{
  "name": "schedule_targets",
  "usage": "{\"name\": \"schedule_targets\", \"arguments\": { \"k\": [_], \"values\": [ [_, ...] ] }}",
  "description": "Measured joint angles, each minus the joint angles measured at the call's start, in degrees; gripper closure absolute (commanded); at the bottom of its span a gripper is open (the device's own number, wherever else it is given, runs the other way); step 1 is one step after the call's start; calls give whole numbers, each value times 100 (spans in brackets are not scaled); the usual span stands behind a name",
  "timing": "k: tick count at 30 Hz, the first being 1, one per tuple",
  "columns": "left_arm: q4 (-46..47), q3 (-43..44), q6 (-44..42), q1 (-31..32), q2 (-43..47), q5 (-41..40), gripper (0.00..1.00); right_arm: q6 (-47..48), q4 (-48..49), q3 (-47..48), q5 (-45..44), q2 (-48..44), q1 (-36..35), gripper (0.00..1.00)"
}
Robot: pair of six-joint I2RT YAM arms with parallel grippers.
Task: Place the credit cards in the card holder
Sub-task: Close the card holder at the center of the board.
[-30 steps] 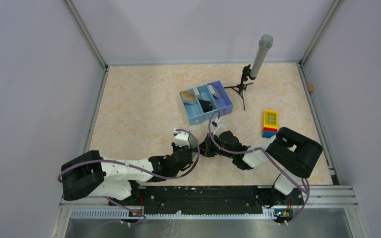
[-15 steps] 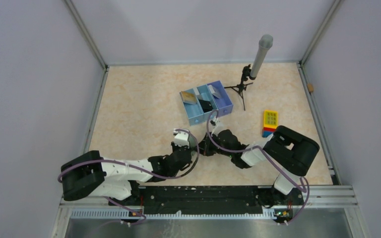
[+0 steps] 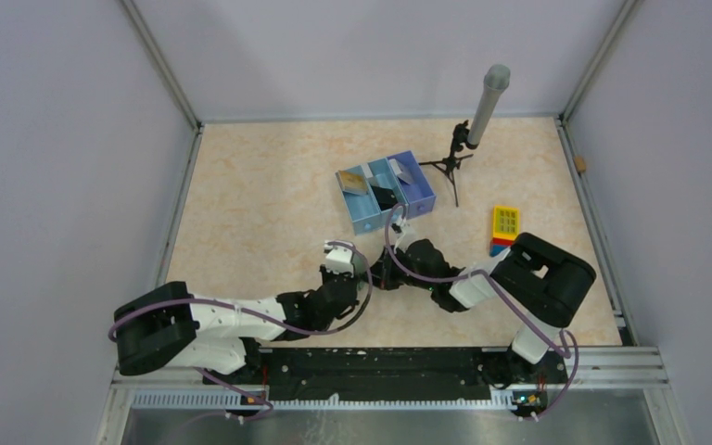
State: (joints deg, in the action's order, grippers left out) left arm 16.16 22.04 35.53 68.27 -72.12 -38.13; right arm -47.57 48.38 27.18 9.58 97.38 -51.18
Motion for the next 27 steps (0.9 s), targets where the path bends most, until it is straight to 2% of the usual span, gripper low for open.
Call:
{"name": "schedule_targets", "arguments": {
  "k": [12,27],
  "values": [
    [-264,92,463,-280,50,205,100,-216,-7,15,-179,2,35,100],
    [-157,92,490,-393,-42,334,100,-531,-402,179,-245,-57,46,100]
  ]
}}
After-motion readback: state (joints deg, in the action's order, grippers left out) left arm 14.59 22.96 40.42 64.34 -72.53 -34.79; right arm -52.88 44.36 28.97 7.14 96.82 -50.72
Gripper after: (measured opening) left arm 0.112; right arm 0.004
